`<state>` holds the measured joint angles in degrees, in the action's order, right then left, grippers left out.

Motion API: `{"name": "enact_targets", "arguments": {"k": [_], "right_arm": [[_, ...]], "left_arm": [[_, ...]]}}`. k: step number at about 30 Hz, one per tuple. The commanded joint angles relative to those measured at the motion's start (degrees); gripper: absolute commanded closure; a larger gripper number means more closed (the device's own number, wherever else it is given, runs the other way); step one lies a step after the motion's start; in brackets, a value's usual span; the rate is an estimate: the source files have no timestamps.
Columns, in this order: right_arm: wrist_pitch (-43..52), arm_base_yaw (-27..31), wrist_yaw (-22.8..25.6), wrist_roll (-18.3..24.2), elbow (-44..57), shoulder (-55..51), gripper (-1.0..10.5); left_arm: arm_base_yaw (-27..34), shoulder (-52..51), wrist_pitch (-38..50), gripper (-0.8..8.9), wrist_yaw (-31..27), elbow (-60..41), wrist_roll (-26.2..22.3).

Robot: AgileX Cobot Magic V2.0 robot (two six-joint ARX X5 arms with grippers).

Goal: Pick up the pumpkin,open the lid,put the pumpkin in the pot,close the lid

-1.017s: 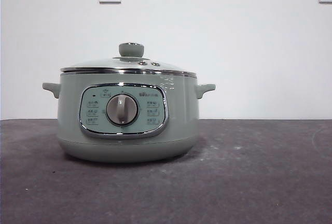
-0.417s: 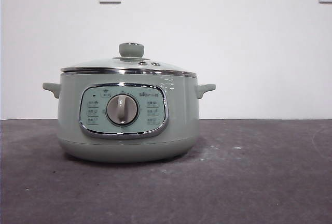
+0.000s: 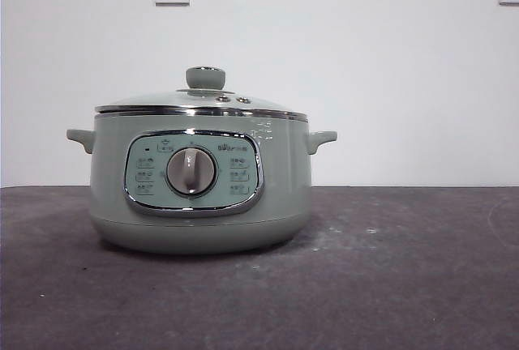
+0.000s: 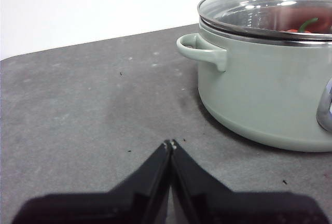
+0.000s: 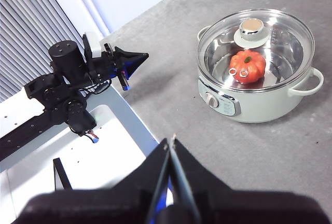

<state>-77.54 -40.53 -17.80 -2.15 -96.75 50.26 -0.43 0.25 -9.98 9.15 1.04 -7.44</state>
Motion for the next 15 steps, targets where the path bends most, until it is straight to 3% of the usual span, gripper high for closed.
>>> {"name": "enact_targets", "arguments": {"k": [1, 4, 7, 11, 15], "right_arm": [[-0.9, 0.52, 0.2, 0.5, 0.04, -0.59, 9.5], [-0.42, 5.75, 0.2, 4.76, 0.04, -2.69, 9.5], [6.78, 13.49, 0.2, 7.98, 1.4, -7.41, 9.5], [15.85, 20.96, 1.55, 12.11, 8.41, -14.84, 9.5], [26.18, 24.72, 4.81, 13.16, 19.5, -21.51, 9.5]], "left_arm": [[0.17, -0.13, 0.07, 8.17, -0.09, -0.9, 0.33], [0.17, -0.13, 0.07, 8.17, -0.07, -0.9, 0.33], [0.17, -0.13, 0.07, 8.17, -0.07, -0.9, 0.33], [0.17, -0.13, 0.07, 8.17, -0.07, -0.9, 0.33], [0.17, -0.13, 0.07, 8.17, -0.09, -0.9, 0.33]]}}
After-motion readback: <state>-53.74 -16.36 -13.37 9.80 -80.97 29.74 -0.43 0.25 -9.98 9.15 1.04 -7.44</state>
